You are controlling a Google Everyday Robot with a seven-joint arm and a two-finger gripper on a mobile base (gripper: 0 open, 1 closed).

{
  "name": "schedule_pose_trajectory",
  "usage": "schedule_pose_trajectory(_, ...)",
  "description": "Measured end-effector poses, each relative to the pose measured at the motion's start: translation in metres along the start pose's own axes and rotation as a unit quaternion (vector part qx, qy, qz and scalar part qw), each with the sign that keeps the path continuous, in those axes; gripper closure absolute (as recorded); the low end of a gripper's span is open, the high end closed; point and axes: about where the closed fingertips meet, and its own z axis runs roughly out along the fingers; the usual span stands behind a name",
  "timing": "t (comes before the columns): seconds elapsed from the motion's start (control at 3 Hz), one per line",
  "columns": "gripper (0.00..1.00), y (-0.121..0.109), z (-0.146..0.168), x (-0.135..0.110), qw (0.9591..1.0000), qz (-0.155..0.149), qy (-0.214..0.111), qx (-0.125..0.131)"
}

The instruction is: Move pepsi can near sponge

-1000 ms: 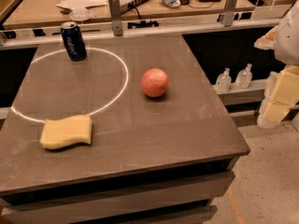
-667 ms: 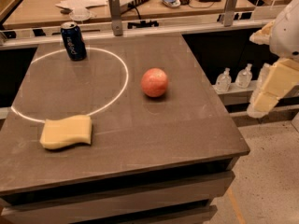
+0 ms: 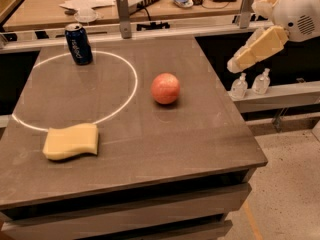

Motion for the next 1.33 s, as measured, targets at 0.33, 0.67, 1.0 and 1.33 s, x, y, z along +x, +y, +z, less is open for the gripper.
schedule_pose_trajectory(0.33, 0.00, 0.000, 0.000, 0.000, 1.0000, 0.000, 0.000, 0.000)
schedule_pose_trajectory(0.67, 0.00, -0.007, 0.033, -0.010, 0.9994, 0.022, -0.027, 0.003)
schedule_pose_trajectory(1.0, 0.00, -0.021, 0.104, -0.033, 0.9959, 0.053, -0.073, -0.006)
schedule_pose_trajectory(1.33, 0.00, -0.031, 0.161, -0.057, 0.9904, 0.085, -0.108, -0.008)
